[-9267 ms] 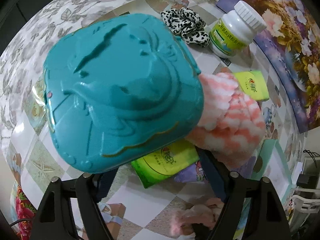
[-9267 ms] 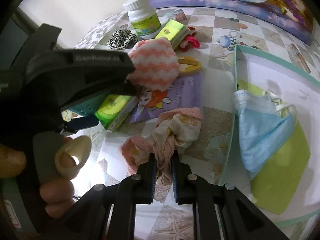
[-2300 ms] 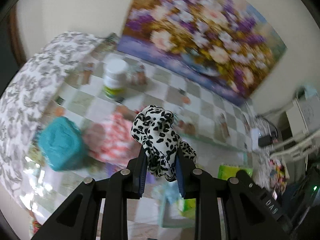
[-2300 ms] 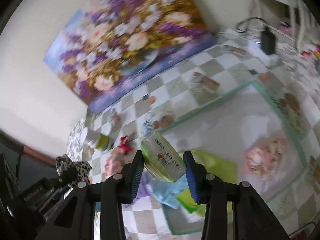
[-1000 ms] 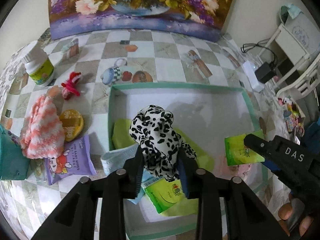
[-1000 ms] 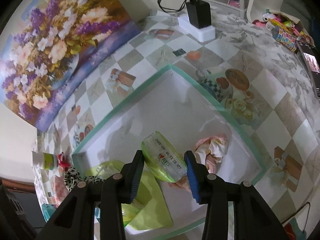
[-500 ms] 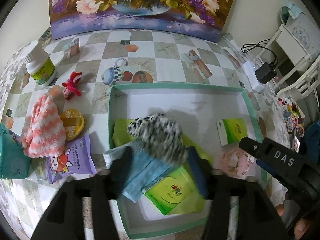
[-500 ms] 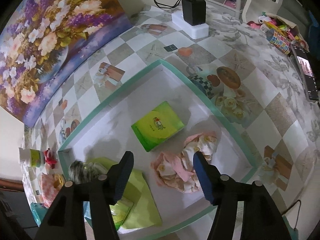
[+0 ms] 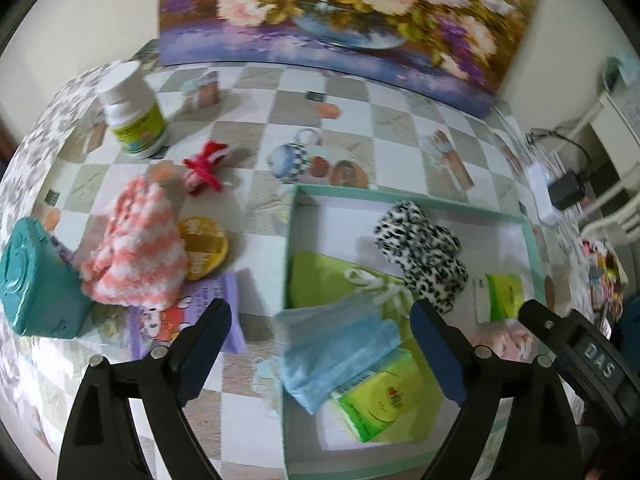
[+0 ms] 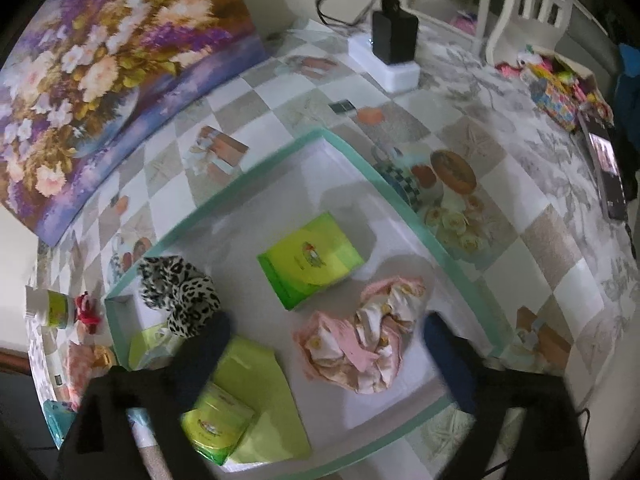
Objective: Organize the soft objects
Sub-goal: 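Move both grippers back toward the items beside the tray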
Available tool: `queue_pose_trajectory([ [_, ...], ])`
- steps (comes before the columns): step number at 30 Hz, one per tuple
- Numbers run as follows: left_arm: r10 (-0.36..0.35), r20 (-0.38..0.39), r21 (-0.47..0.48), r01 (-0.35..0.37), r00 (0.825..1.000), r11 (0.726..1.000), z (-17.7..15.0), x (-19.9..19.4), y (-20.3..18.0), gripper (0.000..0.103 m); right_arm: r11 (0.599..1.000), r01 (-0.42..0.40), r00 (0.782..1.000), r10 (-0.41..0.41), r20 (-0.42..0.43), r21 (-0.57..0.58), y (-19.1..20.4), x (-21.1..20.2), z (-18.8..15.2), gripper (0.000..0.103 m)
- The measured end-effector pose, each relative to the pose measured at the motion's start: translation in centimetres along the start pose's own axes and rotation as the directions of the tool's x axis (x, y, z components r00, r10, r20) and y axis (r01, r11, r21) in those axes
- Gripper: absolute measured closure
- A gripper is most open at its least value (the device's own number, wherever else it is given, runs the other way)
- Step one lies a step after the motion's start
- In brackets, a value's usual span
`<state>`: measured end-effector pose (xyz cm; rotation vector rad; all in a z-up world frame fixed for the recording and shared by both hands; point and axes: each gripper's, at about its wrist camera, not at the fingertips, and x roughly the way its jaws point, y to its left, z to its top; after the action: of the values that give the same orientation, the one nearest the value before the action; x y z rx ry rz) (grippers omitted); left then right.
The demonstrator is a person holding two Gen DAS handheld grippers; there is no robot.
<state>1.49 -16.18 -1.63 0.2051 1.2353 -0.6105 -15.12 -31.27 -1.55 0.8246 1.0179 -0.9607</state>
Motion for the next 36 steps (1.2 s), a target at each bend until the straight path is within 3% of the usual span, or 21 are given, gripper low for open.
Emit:
queue_pose_trajectory([
  [7, 0.093, 0.037, -0.070, -0.091, 0.995, 0.993, 0.9, -1.6, 2.8, 0.011, 0.997, -0.031, 0.999, 0.034, 0.037, -0.077, 2.1, -1.1, -0.3, 0.000],
  [13, 0.136, -0.001, -0.125, -0.135, 0.991, 0.983, 1.1, -2.1, 5.4, 0.011, 0.984, -0.045, 0.999, 0.049, 0.019, -0.172, 4.6, -1.3, -1.4, 0.000],
  [26, 0.084, -0.060, -0.254, -0.096, 0.995, 0.962, 0.2, -2.6, 9.4, 0.011, 0.940, -0.045, 0.999, 0.047, -0.003, -0.338, 9.6, -1.9, -4.1, 0.000],
  [36, 0.038, -0.044, -0.372, -0.051, 0.998, 0.927, -0.9, -4.2, 13.8, 0.011, 0.881, -0.179, 0.981, 0.191, -0.015, -0.438, 13.1, -3.4, -5.5, 0.000],
])
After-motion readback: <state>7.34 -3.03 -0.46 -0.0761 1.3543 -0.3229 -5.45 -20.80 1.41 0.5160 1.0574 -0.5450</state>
